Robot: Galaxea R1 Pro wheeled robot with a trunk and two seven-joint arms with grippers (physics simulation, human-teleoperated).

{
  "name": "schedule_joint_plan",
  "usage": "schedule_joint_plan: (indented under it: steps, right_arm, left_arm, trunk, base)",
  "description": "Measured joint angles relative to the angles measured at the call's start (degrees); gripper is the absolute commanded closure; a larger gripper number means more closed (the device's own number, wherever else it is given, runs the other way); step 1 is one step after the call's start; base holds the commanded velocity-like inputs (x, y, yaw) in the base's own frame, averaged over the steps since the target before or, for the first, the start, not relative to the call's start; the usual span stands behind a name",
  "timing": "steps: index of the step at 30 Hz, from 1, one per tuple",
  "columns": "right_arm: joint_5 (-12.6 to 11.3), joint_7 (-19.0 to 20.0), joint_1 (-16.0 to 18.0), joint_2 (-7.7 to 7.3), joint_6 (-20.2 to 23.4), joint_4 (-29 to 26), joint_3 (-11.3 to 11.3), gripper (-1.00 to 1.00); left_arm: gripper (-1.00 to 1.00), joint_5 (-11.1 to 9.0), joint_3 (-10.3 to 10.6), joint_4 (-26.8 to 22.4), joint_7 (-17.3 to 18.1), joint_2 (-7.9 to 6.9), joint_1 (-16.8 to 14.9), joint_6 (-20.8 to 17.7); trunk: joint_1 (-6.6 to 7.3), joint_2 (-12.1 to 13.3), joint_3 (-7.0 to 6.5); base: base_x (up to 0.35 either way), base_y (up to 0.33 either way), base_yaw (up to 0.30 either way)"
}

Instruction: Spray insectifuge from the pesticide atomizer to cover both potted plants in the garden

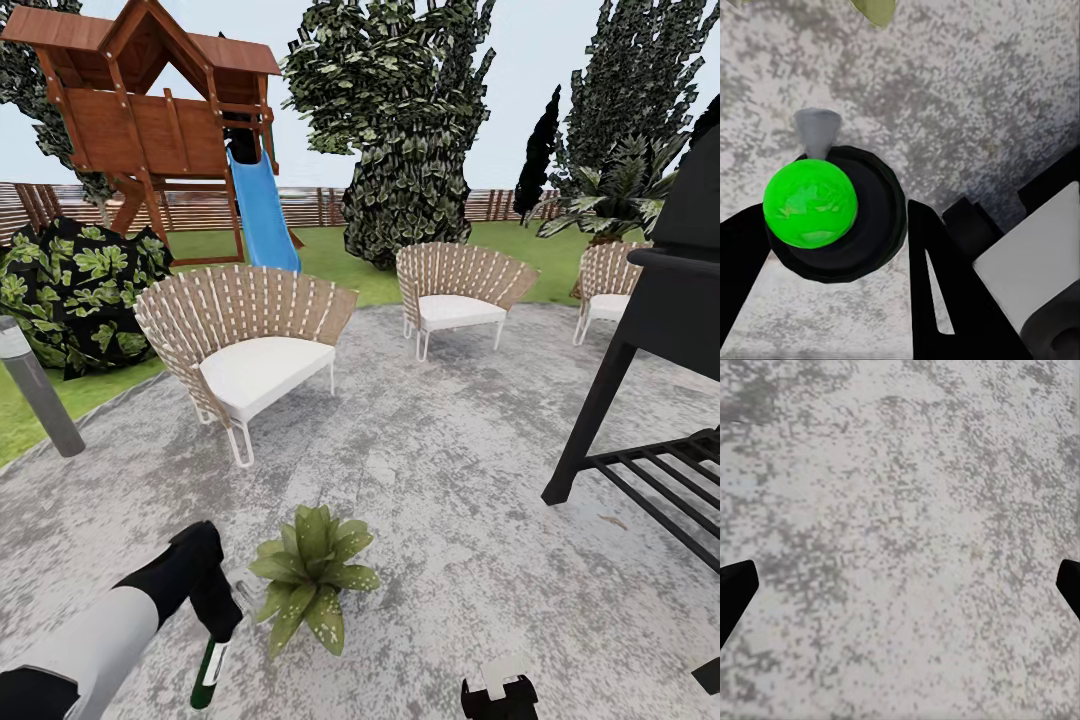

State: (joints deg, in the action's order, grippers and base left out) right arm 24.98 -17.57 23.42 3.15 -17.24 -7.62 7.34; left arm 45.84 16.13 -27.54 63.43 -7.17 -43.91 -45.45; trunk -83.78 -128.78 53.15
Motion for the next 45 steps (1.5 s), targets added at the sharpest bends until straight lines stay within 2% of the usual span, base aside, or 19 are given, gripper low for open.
schedule_joint_plan:
  steps: [6,8,10,13,15,16,17,19,21,23,28,36,45]
  right_arm:
    - [0.0,0.0,0.0,0.06,0.0,0.0,0.0,-1.0]
    - [0.0,0.0,0.0,0.07,0.0,0.0,0.0,-1.0]
    - [0.0,0.0,0.0,0.06,0.0,0.0,0.0,-1.0]
    - [0.0,0.0,0.0,0.06,0.0,0.0,0.0,-1.0]
    - [0.0,0.0,0.0,0.05,0.0,0.0,0.0,-1.0]
    - [0.0,0.0,0.0,0.06,0.0,0.0,0.0,-1.0]
    - [0.0,0.0,0.0,0.05,0.0,0.0,0.0,-1.0]
    - [0.0,0.0,0.0,0.04,0.0,0.0,0.0,-1.0]
    - [0.0,0.0,0.0,0.06,0.0,0.0,0.0,-1.0]
    - [0.0,0.0,0.0,0.06,0.0,0.0,-0.1,-1.0]
    - [0.1,0.0,0.0,0.05,0.0,0.0,-0.1,-1.0]
    - [0.0,0.0,0.0,0.07,0.0,0.0,-0.1,-1.0]
    - [0.1,0.0,0.0,0.07,0.0,0.0,-0.1,-1.0]
  left_arm:
    - [1.0,-0.1,-0.2,0.7,0.2,-0.96,0.0,1.7]
    - [1.0,-0.1,-0.4,0.2,2.0,-0.7,-0.7,2.2]
    - [1.0,0.0,-0.2,-0.1,4.5,-0.15,-2.4,2.4]
    - [1.0,0.1,0.0,0.1,5.9,-0.1,-6.5,2.3]
    - [1.0,0.1,0.5,0.3,6.8,-0.15,-8.0,2.3]
    - [1.0,0.1,1.2,0.3,7.1,-0.13,-8.4,2.3]
    - [1.0,0.0,3.6,0.4,7.9,-0.05,-9.2,2.2]
    - [1.0,0.0,6.6,0.1,10.4,0.04,-9.7,2.2]
    - [1.0,0.3,8.4,0.0,12.9,0.08,-9.8,2.2]
    - [1.0,1.9,9.5,-0.1,14.2,0.09,-9.8,2.3]
    - [1.0,3.1,9.8,-0.1,14.7,0.09,-9.8,2.2]
    - [1.0,3.1,9.8,-0.1,14.8,0.72,-9.9,2.2]
    - [1.0,3.1,10.0,0.1,14.9,0.72,-9.8,2.3]
  trunk:
    - [0.0,0.0,0.0]
    - [0.0,0.0,0.0]
    - [0.0,0.0,-0.01]
    - [0.0,0.0,-0.01]
    - [0.0,0.0,0.0]
    - [0.0,0.0,0.0]
    - [0.0,0.0,0.0]
    - [0.0,0.0,0.0]
    - [0.0,0.0,0.0]
    - [0.01,0.0,0.0]
    - [0.03,0.0,0.0]
    - [0.02,0.0,-0.07]
    - [0.0,0.0,-0.38]
  base:
    - [0.0,0.0,0.0]
    - [0.0,0.0,0.0]
    - [0.0,0.0,0.0]
    - [0.0,0.0,0.0]
    - [0.0,0.0,0.0]
    - [0.0,0.0,0.0]
    - [0.0,0.0,0.0]
    - [0.0,0.0,0.0]
    - [0.004,0.0,0.0]
    - [0.141,0.0,0.0]
    - [0.288,0.0,0.0]
    - [0.283,0.0,-0.075]
    - [0.027,0.0,-0.161]
